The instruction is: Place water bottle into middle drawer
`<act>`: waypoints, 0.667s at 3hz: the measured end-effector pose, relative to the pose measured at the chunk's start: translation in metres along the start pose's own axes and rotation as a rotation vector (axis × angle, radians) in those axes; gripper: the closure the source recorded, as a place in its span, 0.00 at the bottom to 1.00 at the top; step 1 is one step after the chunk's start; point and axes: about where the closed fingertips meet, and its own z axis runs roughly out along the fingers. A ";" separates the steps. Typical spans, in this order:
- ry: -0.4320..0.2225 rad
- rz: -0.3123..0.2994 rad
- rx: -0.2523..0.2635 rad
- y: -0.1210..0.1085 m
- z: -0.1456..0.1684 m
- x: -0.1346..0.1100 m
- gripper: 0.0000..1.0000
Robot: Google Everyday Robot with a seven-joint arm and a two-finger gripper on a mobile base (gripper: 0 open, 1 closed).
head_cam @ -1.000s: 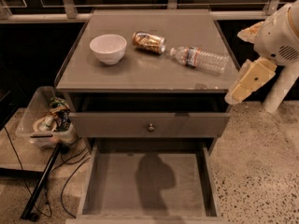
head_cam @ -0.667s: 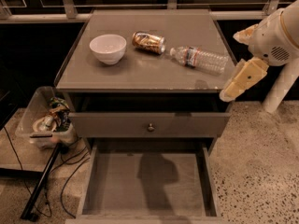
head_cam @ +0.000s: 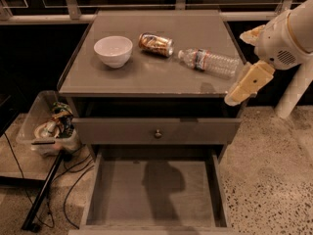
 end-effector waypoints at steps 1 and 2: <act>-0.025 -0.024 0.029 -0.012 0.019 -0.011 0.00; -0.038 -0.032 0.052 -0.030 0.043 -0.016 0.00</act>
Offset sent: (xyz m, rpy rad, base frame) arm 0.0847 0.0242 -0.0276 0.0139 -0.1014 0.0005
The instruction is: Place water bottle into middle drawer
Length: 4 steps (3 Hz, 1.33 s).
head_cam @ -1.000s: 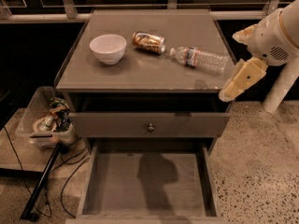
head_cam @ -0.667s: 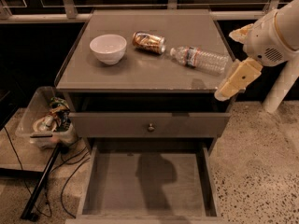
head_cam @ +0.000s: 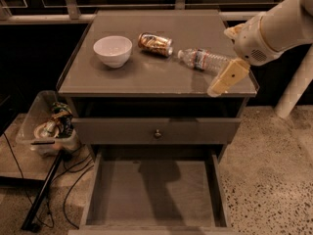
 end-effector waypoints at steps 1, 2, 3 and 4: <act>0.003 -0.002 0.021 -0.018 0.018 0.001 0.00; -0.010 -0.004 0.023 -0.039 0.030 0.002 0.00; -0.024 0.000 0.031 -0.066 0.035 0.011 0.00; -0.014 0.008 0.044 -0.092 0.039 0.023 0.00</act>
Offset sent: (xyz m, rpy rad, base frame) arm 0.0792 -0.0129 -0.0069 0.0206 -0.0430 -0.0062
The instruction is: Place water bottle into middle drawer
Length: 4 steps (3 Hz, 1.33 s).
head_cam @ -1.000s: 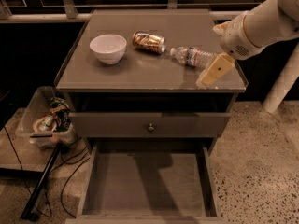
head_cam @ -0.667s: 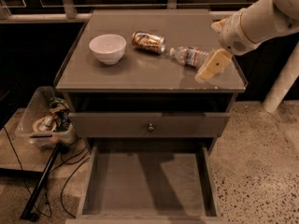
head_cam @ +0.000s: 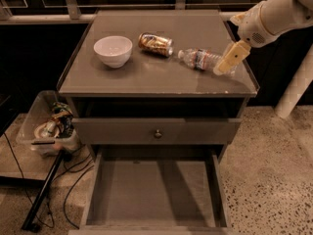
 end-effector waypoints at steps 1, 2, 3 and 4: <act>0.002 0.007 -0.010 -0.011 0.014 0.005 0.00; 0.008 0.012 -0.029 -0.011 0.032 0.006 0.00; 0.020 0.032 -0.042 -0.011 0.049 0.012 0.00; 0.029 0.051 -0.062 -0.007 0.066 0.017 0.00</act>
Offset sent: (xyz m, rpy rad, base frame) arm 0.0373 0.0060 -0.0336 0.0020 0.0484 0.0031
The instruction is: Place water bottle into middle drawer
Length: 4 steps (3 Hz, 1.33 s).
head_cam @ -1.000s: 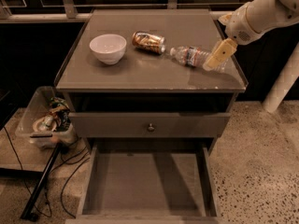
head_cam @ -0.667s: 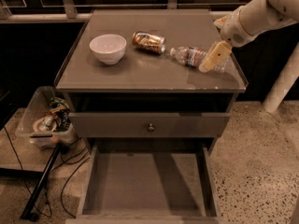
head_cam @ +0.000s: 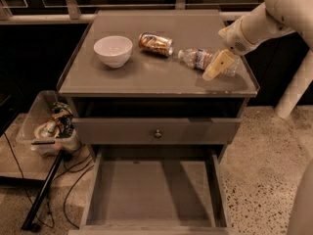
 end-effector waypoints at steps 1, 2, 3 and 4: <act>0.019 0.033 -0.032 0.004 0.020 0.012 0.00; 0.020 0.033 -0.033 0.004 0.020 0.012 0.00; 0.020 0.033 -0.033 0.004 0.020 0.012 0.18; 0.020 0.033 -0.033 0.004 0.020 0.012 0.42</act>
Offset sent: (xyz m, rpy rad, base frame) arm 0.0059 -0.0048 -0.0296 0.0089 0.0671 -0.0268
